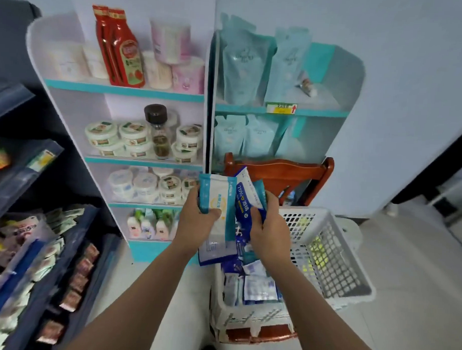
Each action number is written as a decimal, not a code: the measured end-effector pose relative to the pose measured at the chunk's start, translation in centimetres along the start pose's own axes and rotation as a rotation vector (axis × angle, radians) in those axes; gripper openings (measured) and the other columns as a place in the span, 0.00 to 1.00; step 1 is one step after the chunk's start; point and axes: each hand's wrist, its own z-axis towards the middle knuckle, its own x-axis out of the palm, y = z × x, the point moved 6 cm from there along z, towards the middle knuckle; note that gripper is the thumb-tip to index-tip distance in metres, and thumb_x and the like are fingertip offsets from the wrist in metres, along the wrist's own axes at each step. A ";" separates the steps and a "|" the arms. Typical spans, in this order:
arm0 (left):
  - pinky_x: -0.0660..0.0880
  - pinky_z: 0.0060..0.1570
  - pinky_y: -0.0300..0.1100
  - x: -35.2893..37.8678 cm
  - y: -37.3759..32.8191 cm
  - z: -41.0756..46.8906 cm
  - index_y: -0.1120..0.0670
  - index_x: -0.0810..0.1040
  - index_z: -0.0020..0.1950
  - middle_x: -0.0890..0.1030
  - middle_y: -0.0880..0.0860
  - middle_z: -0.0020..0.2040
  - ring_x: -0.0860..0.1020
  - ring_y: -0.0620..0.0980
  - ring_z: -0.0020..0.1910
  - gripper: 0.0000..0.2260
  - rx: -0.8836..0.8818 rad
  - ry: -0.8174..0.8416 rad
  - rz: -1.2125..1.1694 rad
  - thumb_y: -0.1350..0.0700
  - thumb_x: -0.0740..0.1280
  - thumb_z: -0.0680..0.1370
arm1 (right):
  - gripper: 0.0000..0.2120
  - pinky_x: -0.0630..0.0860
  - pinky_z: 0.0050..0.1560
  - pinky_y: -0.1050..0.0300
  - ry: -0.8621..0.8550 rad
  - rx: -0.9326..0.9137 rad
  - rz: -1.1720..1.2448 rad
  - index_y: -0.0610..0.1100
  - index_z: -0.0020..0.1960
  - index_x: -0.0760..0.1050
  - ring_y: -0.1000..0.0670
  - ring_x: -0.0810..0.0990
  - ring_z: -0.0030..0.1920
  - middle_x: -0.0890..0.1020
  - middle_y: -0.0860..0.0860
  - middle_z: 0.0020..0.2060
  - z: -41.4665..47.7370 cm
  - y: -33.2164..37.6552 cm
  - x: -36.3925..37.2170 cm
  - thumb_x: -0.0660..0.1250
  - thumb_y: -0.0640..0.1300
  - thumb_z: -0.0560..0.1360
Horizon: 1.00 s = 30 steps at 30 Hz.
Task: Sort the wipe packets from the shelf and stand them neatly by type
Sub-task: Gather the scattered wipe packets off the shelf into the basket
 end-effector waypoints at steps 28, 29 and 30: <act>0.67 0.66 0.48 17.8 31.3 10.2 0.59 0.36 0.77 0.32 0.63 0.75 0.54 0.62 0.76 0.38 -0.355 0.527 1.224 0.60 0.62 0.79 | 0.29 0.76 0.44 0.54 0.868 0.287 -0.278 0.51 0.78 0.48 0.45 0.78 0.57 0.66 0.44 0.71 11.0 -33.9 18.9 0.56 0.41 0.82; 0.64 0.68 0.47 17.9 32.4 10.0 0.61 0.36 0.77 0.31 0.65 0.74 0.48 0.62 0.77 0.39 -0.363 0.551 1.300 0.58 0.62 0.79 | 0.29 0.76 0.51 0.55 0.954 0.245 -0.348 0.51 0.78 0.49 0.44 0.69 0.69 0.53 0.46 0.77 10.5 -34.7 19.8 0.56 0.39 0.82; 0.61 0.71 0.47 17.8 33.1 9.9 0.61 0.37 0.77 0.31 0.65 0.74 0.44 0.62 0.77 0.40 -0.379 0.532 1.345 0.57 0.63 0.78 | 0.29 0.74 0.57 0.55 1.011 0.204 -0.430 0.51 0.78 0.50 0.44 0.58 0.75 0.44 0.48 0.78 10.2 -35.5 20.5 0.57 0.39 0.81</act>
